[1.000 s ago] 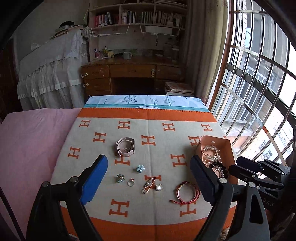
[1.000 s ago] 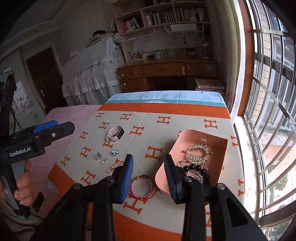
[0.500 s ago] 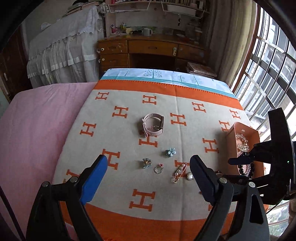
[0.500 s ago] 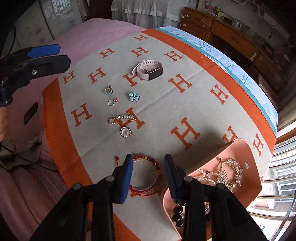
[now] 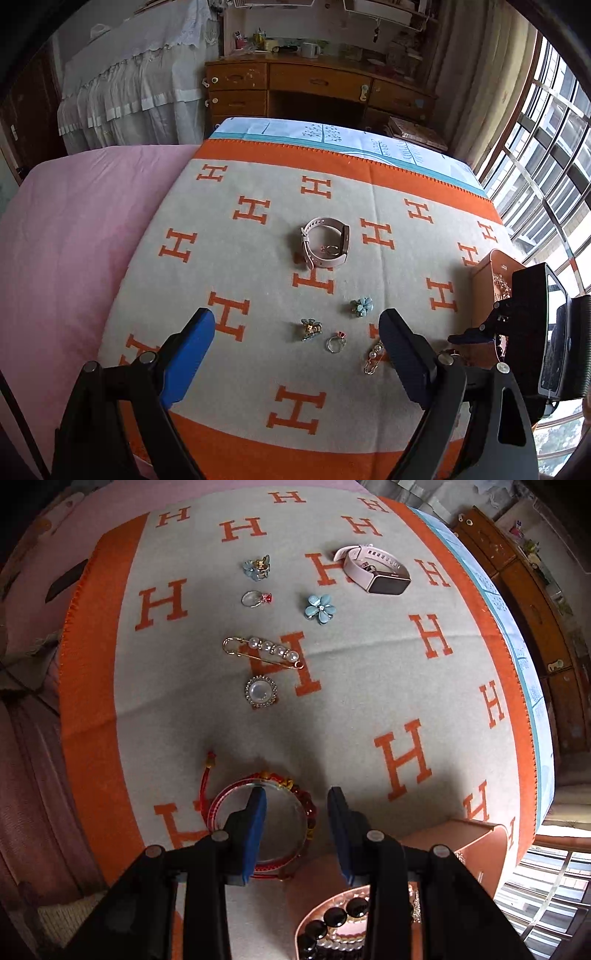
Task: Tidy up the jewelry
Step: 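Grasp the red string bracelet with the right tool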
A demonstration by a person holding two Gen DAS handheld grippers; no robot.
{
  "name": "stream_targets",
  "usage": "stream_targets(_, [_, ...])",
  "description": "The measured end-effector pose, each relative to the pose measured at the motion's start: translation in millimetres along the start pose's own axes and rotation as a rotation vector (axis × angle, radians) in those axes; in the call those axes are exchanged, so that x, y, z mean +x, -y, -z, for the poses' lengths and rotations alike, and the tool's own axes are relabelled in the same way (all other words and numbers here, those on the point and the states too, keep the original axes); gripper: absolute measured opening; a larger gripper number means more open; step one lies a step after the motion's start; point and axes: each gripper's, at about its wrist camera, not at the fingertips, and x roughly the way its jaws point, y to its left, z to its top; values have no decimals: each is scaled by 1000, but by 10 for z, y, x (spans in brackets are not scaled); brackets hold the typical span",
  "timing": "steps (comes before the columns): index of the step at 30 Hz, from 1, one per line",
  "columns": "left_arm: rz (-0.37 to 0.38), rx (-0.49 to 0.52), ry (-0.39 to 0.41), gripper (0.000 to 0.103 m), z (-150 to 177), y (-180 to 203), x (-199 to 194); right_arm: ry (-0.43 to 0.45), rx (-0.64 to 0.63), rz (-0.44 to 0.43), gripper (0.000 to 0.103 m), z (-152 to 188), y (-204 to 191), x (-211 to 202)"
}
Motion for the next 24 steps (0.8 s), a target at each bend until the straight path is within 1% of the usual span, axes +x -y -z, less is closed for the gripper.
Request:
stream_targets(1, [-1,-3,-3,89,-6,-13,16,24,-3,-7,34,-18,1,-15])
stream_targets(2, [-2,-7,-7,89,-15,-29,34,28,-3,-9,34,-46,7,5])
stream_targets(4, [-7,-12,-12,89,-24,-54,61,33,16,-44,22,-73,35,21])
stream_targets(6, [-9,-19,-16,89,-28,-82,79,26,54,-103,16,-100,93,46])
stream_targets(7, [-9,-21,-18,89,-38,-97,94,26,71,-116,13,-105,119,51])
stream_targets(10, [-12,-30,-22,89,-57,-127,129,37,136,-152,12,-111,209,70])
stream_targets(13, [-16,-28,-23,89,-84,-138,148,79,246,-194,12,-89,342,58])
stream_targets(17, [-26,-6,-13,89,-161,-115,147,157,355,-189,12,-35,470,-82])
stream_targets(20, [-24,7,-3,89,-266,-95,136,228,423,-177,12,55,491,-289])
stream_targets(21, [-19,12,-1,89,-312,-84,136,271,475,-164,12,108,515,-453])
stream_targets(22, [-13,19,1,89,-361,-69,145,271,475,-164,12,108,515,-453])
stream_targets(24, [-8,36,-6,89,-472,-39,205,314,536,-160,12,159,572,-614])
